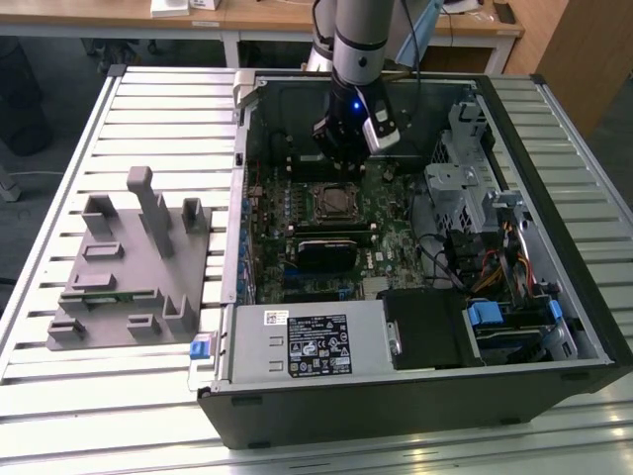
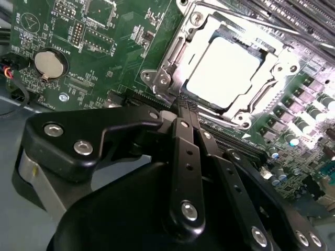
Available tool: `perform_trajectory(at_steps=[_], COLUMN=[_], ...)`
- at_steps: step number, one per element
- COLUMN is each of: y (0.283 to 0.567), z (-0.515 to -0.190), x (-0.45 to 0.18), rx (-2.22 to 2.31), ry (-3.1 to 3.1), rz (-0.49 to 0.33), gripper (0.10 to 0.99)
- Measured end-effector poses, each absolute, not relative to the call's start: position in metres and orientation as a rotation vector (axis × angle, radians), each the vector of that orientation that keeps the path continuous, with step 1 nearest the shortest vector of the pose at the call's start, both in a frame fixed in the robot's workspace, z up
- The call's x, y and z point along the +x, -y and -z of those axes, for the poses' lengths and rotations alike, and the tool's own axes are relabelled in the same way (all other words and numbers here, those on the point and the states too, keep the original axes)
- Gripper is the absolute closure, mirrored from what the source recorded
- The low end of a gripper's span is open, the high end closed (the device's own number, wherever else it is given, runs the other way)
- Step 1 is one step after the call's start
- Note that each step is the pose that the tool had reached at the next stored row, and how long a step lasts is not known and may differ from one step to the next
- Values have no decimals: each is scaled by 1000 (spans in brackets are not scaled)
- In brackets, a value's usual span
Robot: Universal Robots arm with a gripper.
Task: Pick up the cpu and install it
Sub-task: 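Install the first cpu locking lever, then install the second cpu locking lever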
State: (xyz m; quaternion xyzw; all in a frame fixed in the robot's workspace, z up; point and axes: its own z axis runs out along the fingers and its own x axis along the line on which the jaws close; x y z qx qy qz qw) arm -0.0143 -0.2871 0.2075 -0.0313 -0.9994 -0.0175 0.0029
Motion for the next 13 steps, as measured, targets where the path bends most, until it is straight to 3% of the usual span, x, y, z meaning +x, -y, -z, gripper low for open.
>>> perform_trajectory(at_steps=[13], y=[289], z=[-207], x=[-13], rx=[-98], ry=[3134], rz=[55], gripper=[980])
